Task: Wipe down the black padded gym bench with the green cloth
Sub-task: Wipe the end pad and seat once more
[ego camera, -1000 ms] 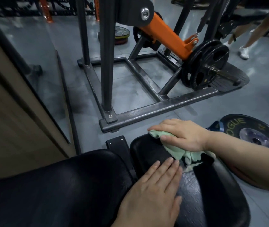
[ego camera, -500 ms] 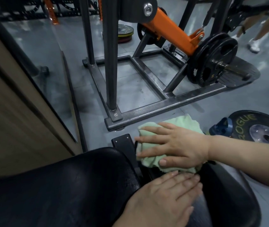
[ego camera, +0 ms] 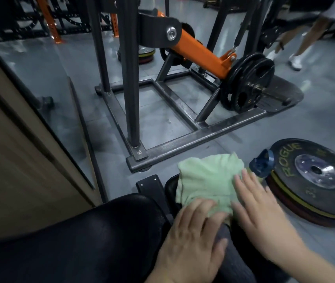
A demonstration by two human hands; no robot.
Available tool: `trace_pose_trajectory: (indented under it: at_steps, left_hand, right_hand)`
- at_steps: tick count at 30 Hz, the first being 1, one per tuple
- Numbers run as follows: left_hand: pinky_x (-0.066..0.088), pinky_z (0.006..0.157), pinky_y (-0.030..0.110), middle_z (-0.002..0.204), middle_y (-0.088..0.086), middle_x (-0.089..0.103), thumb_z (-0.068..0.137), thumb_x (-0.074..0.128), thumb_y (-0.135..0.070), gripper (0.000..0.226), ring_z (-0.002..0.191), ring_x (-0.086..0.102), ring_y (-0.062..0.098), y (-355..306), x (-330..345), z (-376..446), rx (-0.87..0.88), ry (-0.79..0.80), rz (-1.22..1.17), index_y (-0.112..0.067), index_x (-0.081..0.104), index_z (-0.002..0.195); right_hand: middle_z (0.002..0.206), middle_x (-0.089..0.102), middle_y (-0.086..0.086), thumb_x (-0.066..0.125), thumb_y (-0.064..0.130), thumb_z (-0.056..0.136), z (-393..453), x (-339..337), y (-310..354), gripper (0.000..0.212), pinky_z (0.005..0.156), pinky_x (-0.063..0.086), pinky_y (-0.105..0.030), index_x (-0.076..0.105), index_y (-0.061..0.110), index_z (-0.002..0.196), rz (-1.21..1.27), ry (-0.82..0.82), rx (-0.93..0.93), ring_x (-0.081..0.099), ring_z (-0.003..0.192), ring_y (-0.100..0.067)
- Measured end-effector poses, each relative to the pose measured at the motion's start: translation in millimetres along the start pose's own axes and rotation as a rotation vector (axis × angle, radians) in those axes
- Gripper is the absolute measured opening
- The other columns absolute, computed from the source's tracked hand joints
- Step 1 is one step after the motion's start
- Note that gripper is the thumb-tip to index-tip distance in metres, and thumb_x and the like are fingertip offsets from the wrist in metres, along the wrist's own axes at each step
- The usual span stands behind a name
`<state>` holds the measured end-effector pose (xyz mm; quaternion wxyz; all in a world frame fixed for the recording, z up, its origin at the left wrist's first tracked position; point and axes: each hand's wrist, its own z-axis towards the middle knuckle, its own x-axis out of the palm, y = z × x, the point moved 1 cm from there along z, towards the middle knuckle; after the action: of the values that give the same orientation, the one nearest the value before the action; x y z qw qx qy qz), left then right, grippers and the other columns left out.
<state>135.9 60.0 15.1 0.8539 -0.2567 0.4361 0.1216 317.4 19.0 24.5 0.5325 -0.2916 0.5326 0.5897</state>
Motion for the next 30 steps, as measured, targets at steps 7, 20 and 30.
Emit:
trace_pose_trajectory:
  at_steps: [7,20,30]
  left_hand:
    - [0.030,0.112,0.041,0.147,-0.001,0.043,0.094,0.032,-0.031,0.048,0.137,0.037,0.017,9,12,91,-0.135,0.239,0.095,-0.020,0.049,0.138]
    - [0.027,0.109,0.047,0.157,-0.017,0.000,0.087,0.022,-0.073,0.060,0.139,0.020,0.021,65,21,99,-0.127,0.655,0.124,-0.065,-0.008,0.137]
    - [0.028,0.113,0.036,0.154,-0.011,0.022,0.082,0.033,-0.073,0.068,0.138,0.029,0.009,105,17,118,-0.050,0.832,-0.186,-0.067,-0.004,0.138]
  right_hand:
    - [0.150,0.036,-0.012,0.011,0.047,0.101,-18,10,10,0.068,0.114,0.008,-0.033,0.042,0.002,0.142,-0.102,-0.111,0.180,0.021,0.141,-0.017]
    - [0.157,0.026,-0.004,0.019,0.051,0.101,-22,13,14,0.060,0.114,0.016,-0.044,0.030,0.017,0.149,-0.125,-0.141,0.097,0.019,0.146,-0.019]
    - [0.148,0.040,-0.015,0.026,0.060,0.095,-19,21,16,0.076,0.108,0.022,-0.043,0.046,0.002,0.139,-0.314,-0.023,0.257,0.034,0.140,-0.026]
